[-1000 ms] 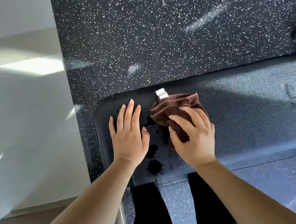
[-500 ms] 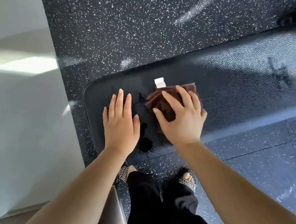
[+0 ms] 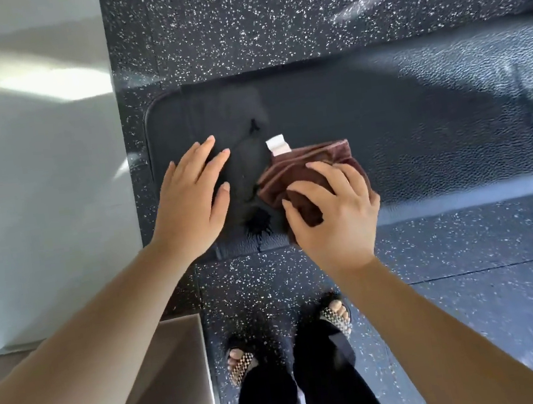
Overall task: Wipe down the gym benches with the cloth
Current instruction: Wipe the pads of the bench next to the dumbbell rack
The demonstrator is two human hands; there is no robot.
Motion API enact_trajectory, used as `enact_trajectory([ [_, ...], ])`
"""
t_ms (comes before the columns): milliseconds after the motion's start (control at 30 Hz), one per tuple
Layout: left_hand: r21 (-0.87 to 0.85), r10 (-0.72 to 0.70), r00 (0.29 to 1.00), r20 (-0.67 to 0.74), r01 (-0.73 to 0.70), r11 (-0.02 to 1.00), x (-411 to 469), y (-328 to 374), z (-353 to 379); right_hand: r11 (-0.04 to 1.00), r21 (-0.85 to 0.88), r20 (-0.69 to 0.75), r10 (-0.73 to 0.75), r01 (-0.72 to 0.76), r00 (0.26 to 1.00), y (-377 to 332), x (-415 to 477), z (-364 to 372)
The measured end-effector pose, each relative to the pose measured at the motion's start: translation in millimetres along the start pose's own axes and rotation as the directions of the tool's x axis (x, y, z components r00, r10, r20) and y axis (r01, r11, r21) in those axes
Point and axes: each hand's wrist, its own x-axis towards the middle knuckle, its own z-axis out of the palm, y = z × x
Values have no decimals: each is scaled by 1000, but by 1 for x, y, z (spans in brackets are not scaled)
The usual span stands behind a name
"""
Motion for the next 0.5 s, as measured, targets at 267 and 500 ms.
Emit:
enact_trajectory([
  [267, -45, 22, 987, -159, -30, 999, -2, -13, 14, 999, 17, -51, 51, -50, 997, -31, 46, 28],
  [500, -85, 65, 971, -231, -87, 993, -2, -19, 18, 998, 55, 28, -23, 21, 999, -46, 99, 45],
])
